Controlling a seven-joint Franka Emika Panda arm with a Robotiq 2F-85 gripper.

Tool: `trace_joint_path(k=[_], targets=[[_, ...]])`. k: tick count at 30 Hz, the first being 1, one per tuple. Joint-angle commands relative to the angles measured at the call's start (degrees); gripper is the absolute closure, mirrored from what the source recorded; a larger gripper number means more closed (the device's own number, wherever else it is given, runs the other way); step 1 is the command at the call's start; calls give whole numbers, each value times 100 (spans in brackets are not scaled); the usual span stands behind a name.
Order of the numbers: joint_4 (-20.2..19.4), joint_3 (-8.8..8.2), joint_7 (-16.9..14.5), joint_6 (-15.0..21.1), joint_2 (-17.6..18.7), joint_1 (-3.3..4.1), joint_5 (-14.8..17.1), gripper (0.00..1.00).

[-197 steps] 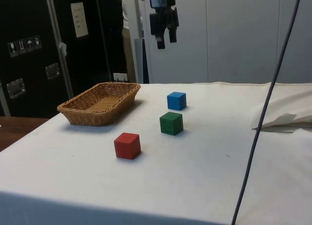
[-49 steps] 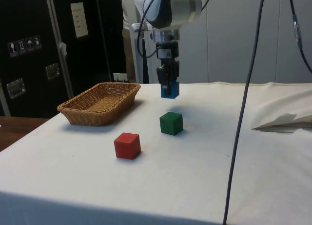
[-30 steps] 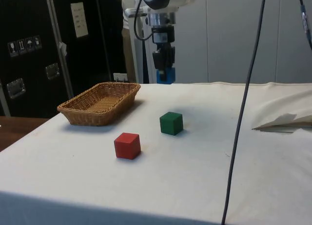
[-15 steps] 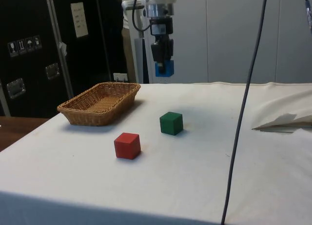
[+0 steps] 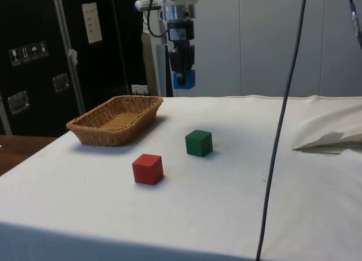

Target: Pick up the blue cube and place it into the basket.

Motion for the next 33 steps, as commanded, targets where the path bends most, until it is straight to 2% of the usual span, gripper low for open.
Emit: trace_joint_path(k=[1, 2, 8, 11, 18, 19, 20, 27, 28, 29, 33], targets=[[74, 6, 0, -17, 52, 0, 11, 100], [298, 46, -17, -155, 189, -17, 69, 100], [814, 74, -40, -350, 516, -17, 149, 100], [922, 57, -23, -344, 596, 0, 132, 100], [1570, 109, -40, -596, 1014, -23, 223, 100], [1450, 80, -23, -498, 940, 0, 183, 100], [1644, 109, -40, -619, 1060, -23, 229, 100], [2286, 109, -40, -814, 1478, -29, 281, 100], [2200, 80, -23, -728, 1427, 0, 246, 100], [2366, 109, -40, -837, 1530, -34, 286, 100], [2762, 115, -40, -945, 1782, -40, 327, 100]])
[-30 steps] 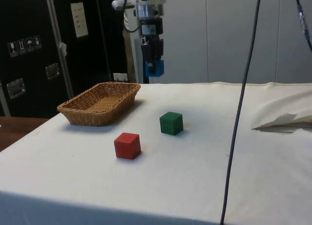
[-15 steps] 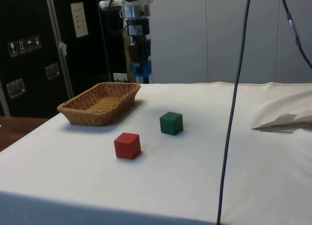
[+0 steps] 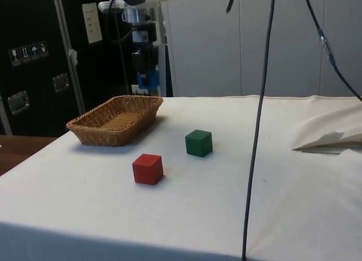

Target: Pick up the blue cube and place it into the basket.

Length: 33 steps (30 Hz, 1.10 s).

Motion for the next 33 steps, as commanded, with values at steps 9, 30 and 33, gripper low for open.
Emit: trace_joint_path(k=[9, 30, 33], targets=[[739, 34, 17, -258, 453, -23, 115, 100], [1684, 155, 63, -264, 1312, -46, 464, 100], [1702, 155, 40, -235, 1375, -46, 527, 100]])
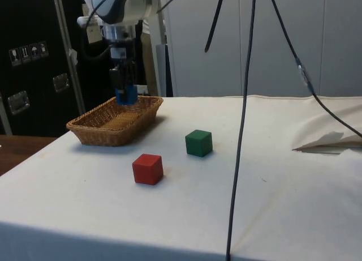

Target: Pick up the blue cube and place it into the basket.

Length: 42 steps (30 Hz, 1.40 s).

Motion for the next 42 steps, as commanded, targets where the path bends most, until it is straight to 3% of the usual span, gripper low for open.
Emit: trace_joint_path(k=[1, 5, 6, 7, 15, 16, 17, 23, 24, 25, 30, 32, 40, 42], targets=[[52, 57, -40, 34, 80, -40, 86, 100], [80, 52, -86, 126, 229, -40, 258, 100], [34, 6, -69, 120, 189, 0, 218, 100], [86, 52, -97, 149, 258, -40, 292, 100], [115, 69, -166, 344, 504, -46, 573, 100], [57, 17, -149, 344, 464, 0, 544, 100], [126, 69, -172, 355, 533, -46, 607, 100], [212, 63, -195, 418, 705, -46, 785, 100], [166, 17, -166, 413, 670, -6, 733, 100], [223, 63, -195, 418, 722, -46, 802, 100], [235, 46, -189, 395, 722, -34, 808, 97], [206, 17, -166, 407, 705, -6, 779, 84], [229, 34, -178, 384, 716, -23, 796, 6], [206, 17, -172, 407, 705, -6, 779, 0]])
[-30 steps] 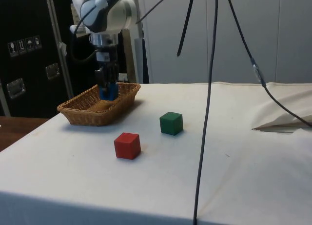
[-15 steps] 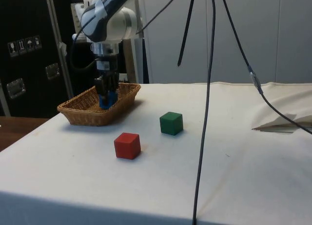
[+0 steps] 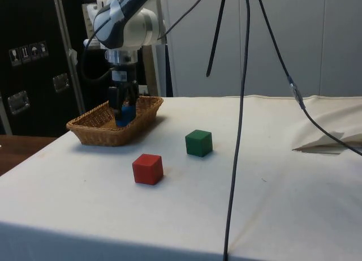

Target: Pick up the blue cube and place it into the basket.

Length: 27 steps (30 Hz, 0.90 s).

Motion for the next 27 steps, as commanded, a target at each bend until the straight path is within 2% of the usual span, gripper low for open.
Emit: trace_joint_path(k=[1, 9, 10, 16, 17, 19, 24, 25, 26, 27], targets=[[23, 17, -6, -23, 6, -17, 17, 0], [103, -23, 23, -69, -23, 6, -6, 0], [103, -63, 80, -172, -80, 34, -46, 0], [212, -109, 172, -372, -178, 63, -115, 0], [212, -74, 115, -315, -143, 34, -69, 0], [235, -132, 206, -453, -241, 86, -149, 0], [269, -143, 275, -625, -367, 103, -252, 0], [281, -103, 229, -567, -332, 69, -212, 0], [258, -143, 281, -653, -401, 103, -269, 0], [252, -143, 286, -676, -430, 103, -286, 0]])
